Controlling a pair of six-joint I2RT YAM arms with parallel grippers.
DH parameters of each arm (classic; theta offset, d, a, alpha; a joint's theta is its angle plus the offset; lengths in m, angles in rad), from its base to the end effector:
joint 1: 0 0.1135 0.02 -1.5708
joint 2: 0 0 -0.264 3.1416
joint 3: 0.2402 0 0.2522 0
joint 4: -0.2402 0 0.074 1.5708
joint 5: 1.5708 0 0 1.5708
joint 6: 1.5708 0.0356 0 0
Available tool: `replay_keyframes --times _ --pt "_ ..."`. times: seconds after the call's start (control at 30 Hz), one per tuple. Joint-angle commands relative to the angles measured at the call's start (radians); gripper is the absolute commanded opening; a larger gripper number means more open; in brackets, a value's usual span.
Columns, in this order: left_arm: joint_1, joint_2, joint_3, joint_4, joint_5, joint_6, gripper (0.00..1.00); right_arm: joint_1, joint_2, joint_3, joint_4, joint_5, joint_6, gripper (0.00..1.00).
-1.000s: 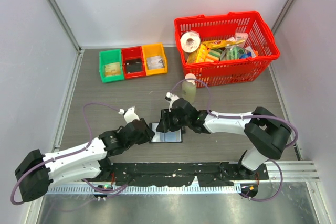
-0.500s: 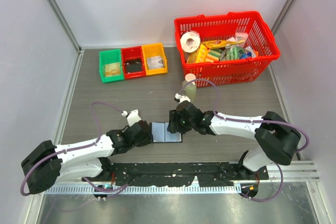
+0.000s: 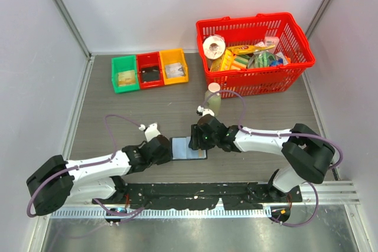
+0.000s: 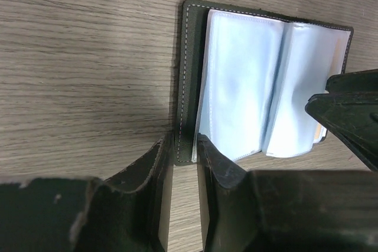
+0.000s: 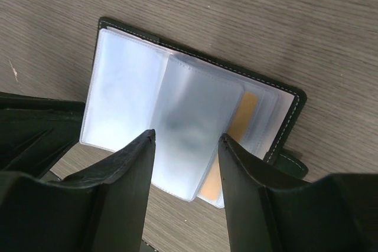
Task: Take the credit cards out of the card holder
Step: Open the card holder at the center of the board.
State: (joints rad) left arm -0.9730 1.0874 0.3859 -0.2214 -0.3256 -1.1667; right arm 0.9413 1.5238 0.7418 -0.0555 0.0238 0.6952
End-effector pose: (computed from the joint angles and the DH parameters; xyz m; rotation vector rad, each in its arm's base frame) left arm 0.1153 -0.1491 0.1491 -0.3791 2.4760 -0.5393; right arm 0.1756 0.2396 0.1657 -0.2999 2.5197 0.6906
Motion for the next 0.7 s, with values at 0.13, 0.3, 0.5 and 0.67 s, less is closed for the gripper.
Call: replay_keyframes --times 0.13,0.3,0.5,0.67 --pt "0.002 0.046 0.002 0.063 0.045 0.007 0.21 0.005 0.036 -0.002 0.078 -0.053 0.018 0.52" --pt "0.002 0.066 0.004 0.091 0.063 0.006 0.19 0.017 0.061 0.016 0.154 -0.13 0.018 0.51" --pt "0.002 0.071 -0.01 0.12 0.072 -0.01 0.19 0.068 0.11 0.136 0.155 -0.157 -0.014 0.51" --pt "0.002 0.042 -0.039 0.128 0.059 -0.033 0.2 0.102 0.151 0.229 0.106 -0.173 -0.046 0.52"
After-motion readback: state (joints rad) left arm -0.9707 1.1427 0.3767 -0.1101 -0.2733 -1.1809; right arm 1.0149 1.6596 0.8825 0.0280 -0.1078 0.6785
